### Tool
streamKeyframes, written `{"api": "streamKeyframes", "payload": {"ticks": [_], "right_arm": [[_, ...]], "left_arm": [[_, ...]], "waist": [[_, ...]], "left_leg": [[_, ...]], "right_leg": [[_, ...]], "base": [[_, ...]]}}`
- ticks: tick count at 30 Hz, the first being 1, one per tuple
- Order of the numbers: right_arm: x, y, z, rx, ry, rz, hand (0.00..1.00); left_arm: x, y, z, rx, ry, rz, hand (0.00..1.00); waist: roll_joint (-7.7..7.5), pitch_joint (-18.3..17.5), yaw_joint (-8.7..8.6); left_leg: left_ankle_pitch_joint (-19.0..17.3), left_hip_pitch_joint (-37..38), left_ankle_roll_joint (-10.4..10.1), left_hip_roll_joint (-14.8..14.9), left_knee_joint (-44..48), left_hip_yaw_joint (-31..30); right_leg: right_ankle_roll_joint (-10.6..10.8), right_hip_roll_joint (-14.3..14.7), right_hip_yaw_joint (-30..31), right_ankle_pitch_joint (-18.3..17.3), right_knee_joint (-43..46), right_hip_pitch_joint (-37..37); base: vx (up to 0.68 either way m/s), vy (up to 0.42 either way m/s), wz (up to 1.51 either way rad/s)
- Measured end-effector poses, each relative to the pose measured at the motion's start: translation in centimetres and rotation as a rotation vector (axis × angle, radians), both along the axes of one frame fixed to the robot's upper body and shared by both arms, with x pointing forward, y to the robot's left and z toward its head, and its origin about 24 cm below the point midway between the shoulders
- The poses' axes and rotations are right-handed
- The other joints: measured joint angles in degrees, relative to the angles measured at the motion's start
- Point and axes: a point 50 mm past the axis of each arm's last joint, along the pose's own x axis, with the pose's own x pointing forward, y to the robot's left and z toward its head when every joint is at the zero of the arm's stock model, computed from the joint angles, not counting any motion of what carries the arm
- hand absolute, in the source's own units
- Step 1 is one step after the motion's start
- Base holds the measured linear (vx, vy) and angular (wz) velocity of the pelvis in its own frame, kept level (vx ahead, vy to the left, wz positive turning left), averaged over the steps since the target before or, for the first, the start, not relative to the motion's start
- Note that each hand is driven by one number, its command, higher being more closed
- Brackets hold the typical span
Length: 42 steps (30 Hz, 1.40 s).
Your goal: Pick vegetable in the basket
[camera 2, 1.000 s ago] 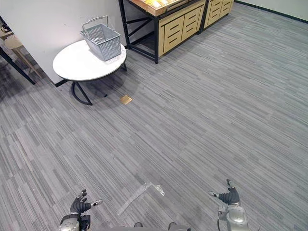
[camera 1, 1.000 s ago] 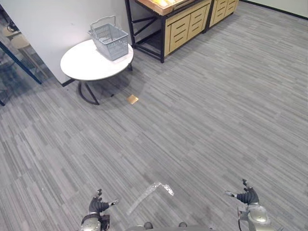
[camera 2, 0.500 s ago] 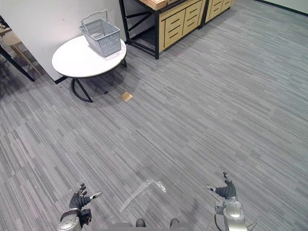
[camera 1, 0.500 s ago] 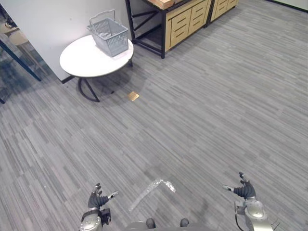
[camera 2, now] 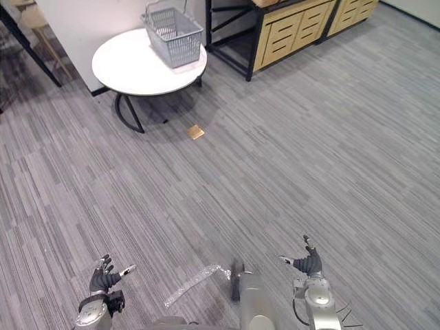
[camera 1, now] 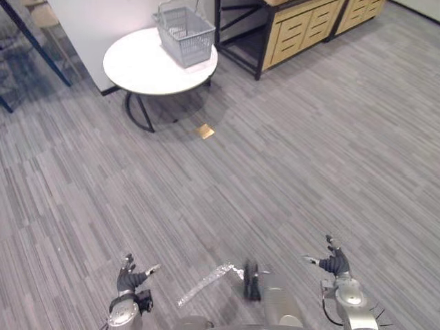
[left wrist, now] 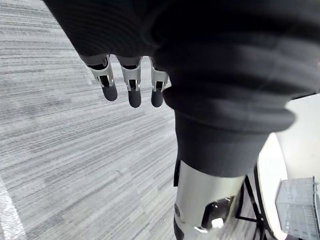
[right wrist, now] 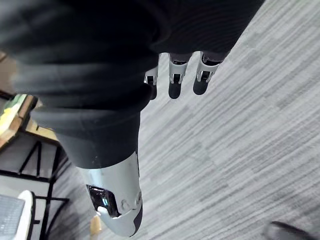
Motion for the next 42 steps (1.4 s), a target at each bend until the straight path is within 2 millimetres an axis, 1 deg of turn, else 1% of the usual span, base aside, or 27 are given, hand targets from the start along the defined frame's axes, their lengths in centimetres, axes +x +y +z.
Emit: {"api": "streamKeyframes", "payload": {"ticks": [1,2,4,5,6,7,9,11,14,16,17,19,20,22,24,25,26,27,29,31,34,35,36,37,38,39,42], "right_arm": [[0.3,-0.1,0.2,-0.004,-0.005,-0.001,0.00],[1.0,0.3,0.5,0.004,-0.027,0.009,0.00],[1.3,1.1,0.6,0.020,-0.035,0.038,0.00],[1.2,1.8,0.5,0.028,-0.035,0.068,0.00],[1.4,2.1,0.6,0.032,-0.044,0.078,0.00],[2.1,3.1,1.1,0.046,-0.079,0.101,0.00],[2.9,3.9,2.0,0.065,-0.142,0.110,0.00],[3.1,3.8,2.4,0.066,-0.158,0.109,0.00],[3.4,3.8,2.6,0.063,-0.168,0.112,0.00],[3.4,3.3,2.7,0.042,-0.164,0.112,0.00],[3.5,3.2,2.8,0.037,-0.167,0.114,0.00],[3.7,3.0,3.1,0.016,-0.179,0.113,0.00],[3.9,3.4,3.2,0.023,-0.184,0.119,0.00],[4.4,4.0,4.0,0.020,-0.224,0.147,0.00],[4.9,4.7,5.2,0.008,-0.280,0.172,0.00],[5.9,5.5,6.0,-0.022,-0.312,0.222,0.00],[6.7,6.3,6.5,-0.040,-0.331,0.264,0.00],[7.4,6.9,7.0,-0.056,-0.350,0.300,0.00],[9.2,9.7,8.7,-0.086,-0.424,0.427,0.00],[9.9,10.8,10.1,-0.114,-0.484,0.481,0.00],[11.1,11.9,12.5,-0.185,-0.577,0.560,0.00],[11.9,12.2,13.8,-0.254,-0.610,0.609,0.00],[12.3,12.2,14.3,-0.285,-0.623,0.627,0.00],[12.8,12.2,15.1,-0.347,-0.643,0.660,0.00],[13.0,12.2,15.5,-0.377,-0.651,0.678,0.00],[13.3,12.0,16.1,-0.432,-0.660,0.703,0.00],[13.5,10.9,16.5,-0.539,-0.648,0.717,0.00]], "left_arm": [[0.3,-0.3,0.0,-0.009,-0.006,-0.002,0.00],[0.8,-0.3,0.2,-0.007,-0.021,-0.005,0.00],[0.7,-0.7,0.0,-0.021,-0.018,-0.004,0.00],[0.4,-1.4,-0.3,-0.041,-0.012,-0.001,0.00],[0.3,-1.5,-0.4,-0.044,-0.011,-0.008,0.00],[0.2,-1.5,-0.4,-0.046,-0.009,-0.014,0.00],[0.1,-1.8,-0.4,-0.058,-0.012,-0.024,0.00],[0.1,-2.1,-0.4,-0.066,-0.015,-0.026,0.00],[-0.6,-2.0,-0.7,-0.062,0.005,-0.029,0.00],[-1.0,-2.4,-0.9,-0.066,0.020,-0.040,0.00],[-1.0,-2.4,-0.9,-0.066,0.021,-0.040,0.00],[-1.1,-2.4,-0.9,-0.066,0.023,-0.038,0.00],[-0.9,-2.0,-0.8,-0.055,0.018,-0.041,0.00],[-0.5,-2.2,-0.5,-0.050,0.001,-0.051,0.00],[-0.5,-2.2,-0.5,-0.033,0.009,-0.066,0.00],[-0.6,-1.9,-0.4,-0.020,0.014,-0.071,0.00],[-0.6,-1.6,-0.3,-0.006,0.016,-0.075,0.00],[-0.6,-1.4,-0.3,0.003,0.018,-0.079,0.00],[-0.7,-1.2,-0.3,0.017,0.025,-0.088,0.00],[-0.5,-1.1,-0.2,0.024,0.023,-0.096,0.00],[-0.3,-1.4,-0.5,0.024,0.042,-0.130,0.00],[-0.3,-1.6,-0.9,0.018,0.062,-0.134,0.00],[-0.2,-1.6,-1.0,0.018,0.069,-0.139,0.00],[-0.3,-1.8,-1.3,0.019,0.087,-0.158,0.00],[-0.6,-1.8,-1.4,0.020,0.097,-0.165,0.00],[-1.1,-2.0,-1.8,0.014,0.120,-0.169,0.00],[-1.6,-2.5,-2.3,0.011,0.153,-0.192,0.00]], "waist": [[1.57,0.22,0.13],[2.35,0.53,0.41],[3.01,0.94,0.25],[3.08,1.26,0.51],[3.08,1.32,0.79],[3.08,1.43,1.57],[2.20,1.96,2.79],[1.59,2.41,4.09],[0.47,3.06,4.58],[0.50,3.07,5.51],[0.72,2.99,5.57],[2.28,2.21,5.96],[1.18,1.90,6.78],[-1.28,0.88,7.09],[-3.87,0.57,7.04],[-4.57,0.18,6.93],[-4.63,0.22,6.90],[-4.56,0.25,6.95],[-3.52,0.74,6.96],[-2.34,1.44,6.84],[-1.75,1.79,5.94],[-1.95,1.68,5.04],[-2.01,1.65,4.74],[-2.38,1.52,4.17],[-2.73,1.36,4.05],[-2.29,1.40,3.88],[1.47,0.44,3.71]], "left_leg": [[0.40,-0.40,-0.68,1.32,1.04,-0.49],[2.88,-1.77,-3.43,1.97,4.51,-1.46],[9.25,-5.00,-5.41,2.21,17.39,-1.54],[19.03,-10.54,-8.40,3.86,34.62,-1.05],[18.93,-13.04,-8.29,5.29,41.57,0.37],[17.62,-18.39,-6.27,8.66,52.62,4.82],[14.76,-27.32,-2.09,11.98,60.82,10.37],[13.40,-33.38,-0.46,12.50,57.82,14.10],[12.96,-37.23,0.18,9.52,37.25,17.85],[15.99,-37.75,-3.77,6.37,14.90,17.17],[17.26,-37.75,-4.85,5.89,9.89,17.13],[19.78,-37.50,-4.62,5.74,-0.96,17.40],[26.18,-37.69,0.04,4.76,1.76,17.94],[26.72,-39.32,4.10,2.50,7.69,18.70],[20.12,-38.53,6.59,-0.23,13.92,19.98],[15.61,-36.13,7.86,-1.67,16.39,20.23],[13.74,-33.78,7.99,-2.31,16.46,20.11],[12.63,-31.88,8.13,-2.62,16.23,20.12],[10.66,-21.57,8.07,-3.23,10.57,19.34],[9.98,-15.64,8.06,-2.99,6.43,18.22],[8.71,-8.41,6.33,-2.79,2.89,16.60],[7.55,-6.37,5.34,-2.42,2.17,14.78],[7.01,-5.56,4.75,-2.33,1.84,13.88],[5.75,-3.60,3.55,-2.62,1.32,12.39],[4.75,-2.73,2.79,-2.95,1.64,11.45],[2.00,-0.84,1.66,-2.54,3.32,9.25],[1.93,-6.63,-0.72,2.38,20.17,5.92]], "right_leg": [[-0.65,0.85,-0.96,-2.57,2.52,-0.70],[-1.74,0.93,-2.11,-6.00,7.11,-1.61],[-2.36,1.20,-3.67,-11.34,9.08,2.67],[-3.00,1.91,-4.45,-14.08,6.89,9.80],[-3.30,2.63,-4.42,-14.38,5.39,12.59],[-4.15,4.13,-3.38,-14.98,2.49,17.44],[-4.45,4.92,-2.26,-16.19,-2.50,24.83],[-4.40,4.74,-0.54,-17.15,-5.92,29.74],[-3.19,2.72,1.18,-20.17,-7.27,34.81],[-1.43,1.05,3.63,-23.61,-7.38,37.78],[-0.88,0.86,4.08,-24.55,-7.45,38.54],[1.44,0.63,5.22,-28.24,-7.48,41.53],[3.06,-1.55,5.74,-30.44,-6.56,42.82],[5.40,-5.11,6.06,-31.76,1.46,40.29],[7.91,-8.40,6.40,-30.45,14.77,37.10],[12.74,-10.28,6.73,-22.78,29.57,31.61],[13.51,-11.39,6.77,-19.21,38.86,27.82],[12.56,-12.04,6.23,-19.78,44.59,25.27],[5.22,-12.14,1.65,-24.27,54.46,17.82],[3.73,-10.47,-0.12,-26.69,52.02,13.61],[4.54,-8.35,-4.80,-27.52,34.41,5.88],[4.94,-6.37,-4.32,-23.31,19.79,4.27],[5.40,-5.77,-3.73,-20.75,14.09,4.26],[5.50,-4.98,-2.27,-15.43,4.28,4.48],[5.70,-5.05,-1.03,-13.47,1.74,4.76],[4.07,-5.09,0.93,-6.49,3.47,5.59],[0.84,-3.38,-3.33,-11.10,10.16,6.56]], "base": [[0.58,-0.190,0.37],[0.59,-0.203,0.19],[0.68,-0.243,0.40],[0.62,-0.209,0.41],[0.70,-0.222,0.18],[0.53,-0.155,-0.19],[0.45,-0.120,-0.18],[0.50,-0.057,-0.27],[0.43,0.028,-0.30],[0.56,0.122,-0.52],[0.45,0.148,-0.46],[0.65,0.265,-0.41],[0.60,0.284,-0.31],[0.78,0.354,-0.09],[0.78,0.305,0.14],[0.69,0.239,0.16],[0.67,0.230,0.12],[0.61,0.176,-0.03],[0.55,0.133,-0.07],[0.47,0.064,0.16],[0.55,-0.036,0.41],[0.41,-0.063,0.53],[0.62,-0.143,0.74],[0.43,-0.134,0.57],[0.65,-0.231,0.77],[0.54,-0.239,0.78],[0.53,-0.244,0.71]]}}
